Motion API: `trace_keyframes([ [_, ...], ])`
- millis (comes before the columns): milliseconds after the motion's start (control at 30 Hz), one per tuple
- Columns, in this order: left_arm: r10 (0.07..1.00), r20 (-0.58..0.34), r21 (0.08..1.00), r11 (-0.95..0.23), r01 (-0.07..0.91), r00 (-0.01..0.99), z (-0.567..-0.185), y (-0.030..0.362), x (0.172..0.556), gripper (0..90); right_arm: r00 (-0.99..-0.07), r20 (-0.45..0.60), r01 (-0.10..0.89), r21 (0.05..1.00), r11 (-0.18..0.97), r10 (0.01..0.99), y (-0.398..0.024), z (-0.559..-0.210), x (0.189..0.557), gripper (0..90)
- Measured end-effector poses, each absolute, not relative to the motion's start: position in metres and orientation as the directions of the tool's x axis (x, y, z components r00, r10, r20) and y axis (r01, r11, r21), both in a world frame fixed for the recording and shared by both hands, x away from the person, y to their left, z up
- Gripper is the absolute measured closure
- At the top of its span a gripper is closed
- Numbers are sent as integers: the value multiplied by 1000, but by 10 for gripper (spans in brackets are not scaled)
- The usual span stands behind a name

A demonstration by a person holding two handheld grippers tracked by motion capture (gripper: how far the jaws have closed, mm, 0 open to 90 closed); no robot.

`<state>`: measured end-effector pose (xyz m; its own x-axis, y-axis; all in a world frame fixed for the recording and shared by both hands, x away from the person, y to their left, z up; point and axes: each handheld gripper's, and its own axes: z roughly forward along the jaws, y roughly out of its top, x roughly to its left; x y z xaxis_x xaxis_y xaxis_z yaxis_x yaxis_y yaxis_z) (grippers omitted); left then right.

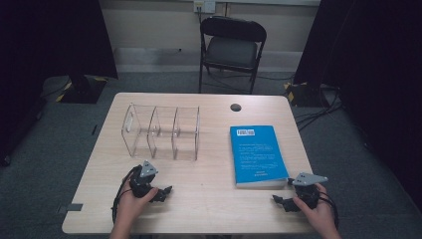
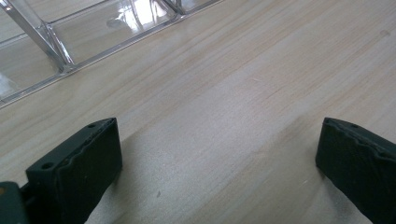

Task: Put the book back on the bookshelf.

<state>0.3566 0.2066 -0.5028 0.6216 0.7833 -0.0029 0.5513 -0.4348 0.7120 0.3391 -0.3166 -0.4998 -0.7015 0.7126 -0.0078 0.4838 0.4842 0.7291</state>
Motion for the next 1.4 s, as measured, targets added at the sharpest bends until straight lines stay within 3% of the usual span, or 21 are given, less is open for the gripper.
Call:
trace_keyframes([
  [467,796,-7,713,-421,561,606,-502,204,355,1,-705,-5,484,728,486,710,-317,-500,339,115],
  [567,799,-14,690,-427,584,602,-500,201,352,6,-704,-12,507,692,514,710,-318,-495,341,131],
  [700,788,-33,696,-423,579,615,-494,199,353,195,-688,-59,506,675,536,724,-323,-490,346,143],
  [767,782,-43,691,-426,583,622,-494,195,352,153,-676,-48,517,680,520,735,-324,-488,350,160],
  [900,757,-52,672,-457,583,652,-490,187,349,166,-687,-53,512,672,535,725,-325,-484,363,179],
  [1033,727,-60,662,-484,573,684,-485,178,348,165,-728,-58,483,664,571,683,-317,-487,371,258],
  [1400,640,-66,643,-559,523,765,-478,145,349,171,-732,-18,510,647,566,681,-316,-486,377,269],
])
